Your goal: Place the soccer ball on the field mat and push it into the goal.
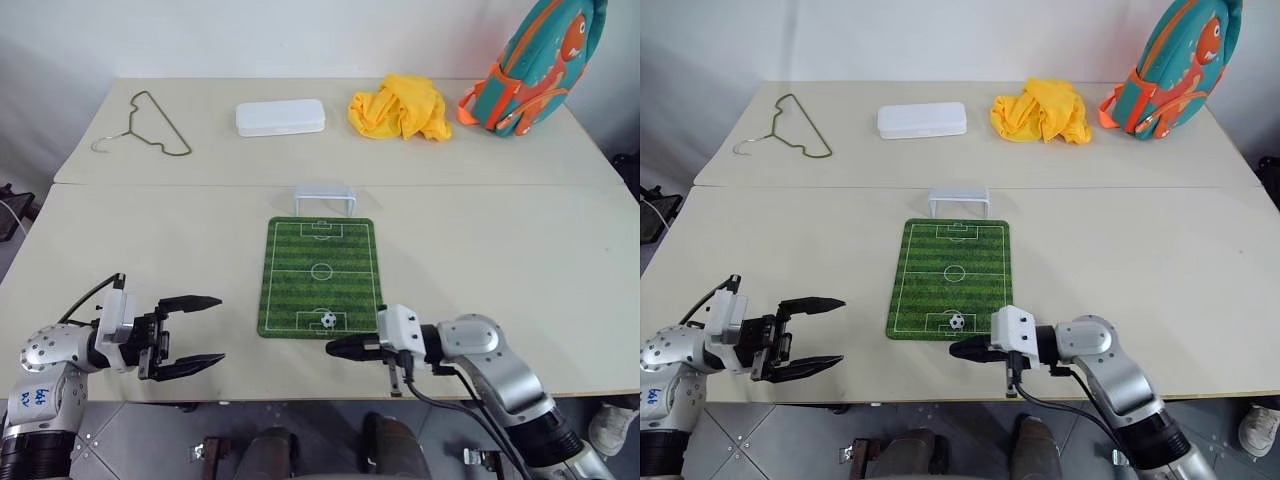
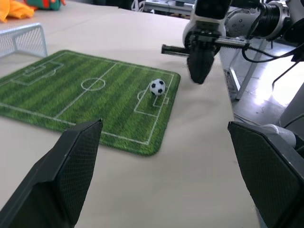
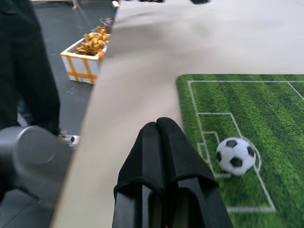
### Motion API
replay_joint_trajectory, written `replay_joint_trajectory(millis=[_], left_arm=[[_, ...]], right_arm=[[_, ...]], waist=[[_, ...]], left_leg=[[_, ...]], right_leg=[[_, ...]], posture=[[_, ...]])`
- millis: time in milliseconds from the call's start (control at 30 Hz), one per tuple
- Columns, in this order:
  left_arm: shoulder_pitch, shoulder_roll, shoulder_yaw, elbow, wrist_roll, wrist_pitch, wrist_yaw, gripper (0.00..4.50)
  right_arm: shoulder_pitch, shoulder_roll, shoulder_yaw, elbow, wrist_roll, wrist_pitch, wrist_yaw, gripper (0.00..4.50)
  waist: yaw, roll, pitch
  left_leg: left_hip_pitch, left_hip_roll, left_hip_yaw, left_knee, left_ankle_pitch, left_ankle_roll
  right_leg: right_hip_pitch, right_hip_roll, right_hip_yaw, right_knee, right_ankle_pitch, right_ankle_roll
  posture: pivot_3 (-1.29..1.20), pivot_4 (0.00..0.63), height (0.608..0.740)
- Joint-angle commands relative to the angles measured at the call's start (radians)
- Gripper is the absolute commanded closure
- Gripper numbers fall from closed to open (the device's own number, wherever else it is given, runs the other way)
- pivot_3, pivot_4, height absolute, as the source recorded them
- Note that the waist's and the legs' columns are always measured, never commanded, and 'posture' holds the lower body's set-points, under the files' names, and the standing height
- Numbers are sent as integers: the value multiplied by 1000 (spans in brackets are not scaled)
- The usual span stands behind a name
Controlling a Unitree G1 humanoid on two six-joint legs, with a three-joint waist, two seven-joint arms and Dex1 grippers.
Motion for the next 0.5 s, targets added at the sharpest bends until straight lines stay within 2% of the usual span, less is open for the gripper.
replay_joint_trajectory(millis=[33, 233, 500], left_arm=[[6, 3, 9, -28, -15, 5, 10, 0], [5, 0, 6, -41, -15, 14, 28, 0], [6, -5, 8, -49, -18, 23, 46, 0]], right_arm=[[-20, 17, 22, 7, -16, 27, -32, 4462], [-90, 60, 30, 84, -43, 41, -71, 4462], [-240, 79, -54, 228, -48, 14, -125, 4462]], waist=[[-1, 0, 0], [-4, 0, 0], [-7, 0, 0]], left_leg=[[0, 0, 0, 0, 0, 0], [0, 0, 0, 0, 0, 0], [0, 1, 0, 0, 0, 0]], right_leg=[[0, 0, 0, 0, 0, 0], [0, 1, 0, 0, 0, 0], [0, 1, 0, 0, 0, 0]], posture=[[0, 150, 740], [0, 150, 740], [0, 150, 740]])
